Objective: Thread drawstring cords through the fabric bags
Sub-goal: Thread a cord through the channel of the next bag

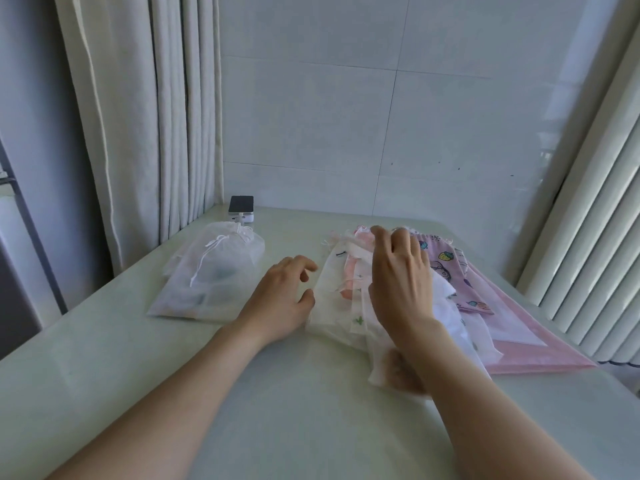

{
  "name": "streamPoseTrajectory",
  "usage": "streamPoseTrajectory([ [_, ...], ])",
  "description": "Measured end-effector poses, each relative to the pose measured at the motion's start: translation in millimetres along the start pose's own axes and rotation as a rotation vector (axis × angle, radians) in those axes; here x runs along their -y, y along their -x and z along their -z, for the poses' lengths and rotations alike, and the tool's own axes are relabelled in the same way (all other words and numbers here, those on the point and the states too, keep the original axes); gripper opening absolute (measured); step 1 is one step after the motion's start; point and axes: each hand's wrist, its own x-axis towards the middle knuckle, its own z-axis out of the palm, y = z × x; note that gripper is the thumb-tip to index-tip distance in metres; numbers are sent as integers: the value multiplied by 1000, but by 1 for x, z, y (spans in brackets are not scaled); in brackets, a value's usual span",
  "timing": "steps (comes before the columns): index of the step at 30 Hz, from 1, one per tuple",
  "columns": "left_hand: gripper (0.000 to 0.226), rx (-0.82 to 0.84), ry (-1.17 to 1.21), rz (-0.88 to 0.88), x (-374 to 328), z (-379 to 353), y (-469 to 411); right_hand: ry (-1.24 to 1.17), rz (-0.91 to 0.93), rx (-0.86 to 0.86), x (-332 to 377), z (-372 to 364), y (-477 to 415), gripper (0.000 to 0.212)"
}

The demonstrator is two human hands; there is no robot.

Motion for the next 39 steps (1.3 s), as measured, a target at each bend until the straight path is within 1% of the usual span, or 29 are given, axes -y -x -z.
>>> streamPoseTrajectory([
  [2, 60, -31, 36, 48, 1, 3, 0, -190, 60, -74, 4, -2, 1, 64],
  [4, 76, -63, 73, 81, 1, 6, 0, -365, 109, -122, 10, -1, 4, 52],
  [5, 78, -83, 83, 87, 2, 7, 0, -431, 126, -144, 13, 0, 5, 45],
  [6, 76, -109, 78, 83, 2, 9, 0, -485, 137, -162, 16, 0, 6, 40],
  [7, 69, -140, 52, 67, 4, 11, -1, -520, 139, -174, 18, 0, 7, 36],
  [8, 54, -175, 21, 46, 5, 14, -2, -533, 134, -176, 19, 0, 9, 34],
  [10, 18, -232, 6, 46, 4, 20, -3, -478, 107, -147, 18, -2, 10, 37],
  [11, 12, -254, 20, 62, 3, 22, -3, -417, 87, -114, 16, -4, 10, 41],
  [13, 11, -311, 26, 81, 3, 26, -4, -292, 43, -36, 13, -8, 11, 42],
  [16, 8, -392, 11, 20, 6, 27, -7, -190, 28, 90, 8, -10, 13, 25],
  [17, 6, -394, 3, 0, 8, 27, -7, -175, 27, 150, 8, -9, 13, 24],
  [18, 7, -385, -22, -14, 9, 28, -7, -186, 18, 216, 8, -8, 13, 28],
  [19, 9, -372, -58, -16, 10, 28, -7, -227, 7, 264, 9, -6, 14, 36],
  [21, 9, -347, -141, -3, 11, 28, -5, -347, -2, 299, 11, -1, 14, 51],
  [23, 8, -329, -196, 16, 13, 29, -3, -419, 33, 285, 13, 4, 13, 58],
  [26, 5, -290, -178, 23, 13, 29, -2, -450, 114, 219, 17, 11, 13, 54],
  [27, 3, -282, -141, 23, 14, 29, -2, -454, 121, 197, 17, 12, 13, 50],
  [31, 10, -272, -8, 44, 15, 29, -6, -515, 130, 82, 17, 7, 14, 24],
  [33, 16, -278, 14, 25, 14, 29, -7, -573, 87, 56, 15, 2, 13, 13],
  [35, 24, -293, 17, 29, 14, 30, -7, -615, 6, 59, 12, -4, 12, 7],
  [37, 23, -312, 22, 43, 15, 30, -7, -627, -64, 86, 10, -6, 11, 11],
  [39, 19, -339, 24, 62, 14, 32, -7, -655, -122, 116, 9, -6, 10, 22],
])
